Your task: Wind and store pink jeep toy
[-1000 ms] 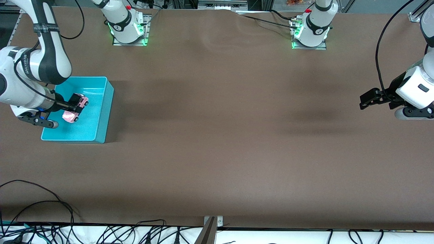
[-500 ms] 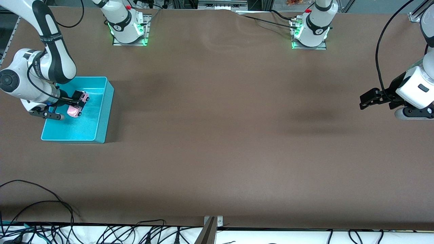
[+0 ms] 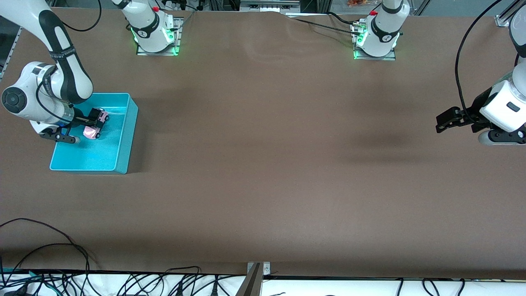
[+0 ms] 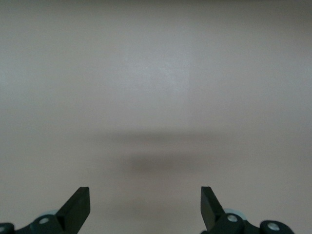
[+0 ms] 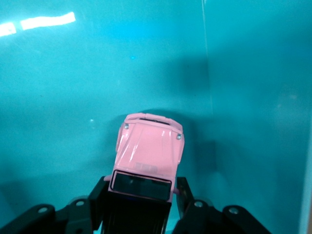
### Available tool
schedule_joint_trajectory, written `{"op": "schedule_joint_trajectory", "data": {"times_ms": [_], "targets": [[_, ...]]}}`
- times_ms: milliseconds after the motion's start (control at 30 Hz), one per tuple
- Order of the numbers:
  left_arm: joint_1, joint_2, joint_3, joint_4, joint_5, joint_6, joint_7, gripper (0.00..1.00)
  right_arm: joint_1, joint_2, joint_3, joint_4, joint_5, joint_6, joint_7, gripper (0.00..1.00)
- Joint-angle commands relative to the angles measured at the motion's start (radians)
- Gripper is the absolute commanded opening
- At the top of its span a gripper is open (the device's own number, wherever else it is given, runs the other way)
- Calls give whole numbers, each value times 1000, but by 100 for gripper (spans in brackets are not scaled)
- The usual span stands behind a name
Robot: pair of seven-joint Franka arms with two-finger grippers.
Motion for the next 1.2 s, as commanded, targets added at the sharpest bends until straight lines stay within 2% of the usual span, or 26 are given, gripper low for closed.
{"op": "schedule_joint_trajectory", "data": {"times_ms": [0,67,200,300,567,700,867,1167], "targets": [[8,-6,-2,-6,-11,-5,25,100,-16,2,3,-16,-16,14,7,55],[8,-6,-2,-6,-11,-5,25,100,-16,0,3,-16,-14,14,7,70],[8,-6,-2,-6,-11,-5,25,100,-16,-6,3,-16,-12,13,7,94],[8,-5,-2,-6,-11,-5,25,100,-16,-11,3,-16,-12,11,7,100],[8,-6,0,-4,-11,-5,25,100,-12,-52,7,-9,-14,-5,4,100],[8,-6,0,-1,-11,-5,25,100,-4,-98,13,14,-14,-64,2,100],[8,-6,1,2,-11,-5,25,100,11,-110,16,120,-9,-231,4,100],[10,-6,3,5,-13,-3,25,100,14,-121,66,352,9,-507,4,100]]}}
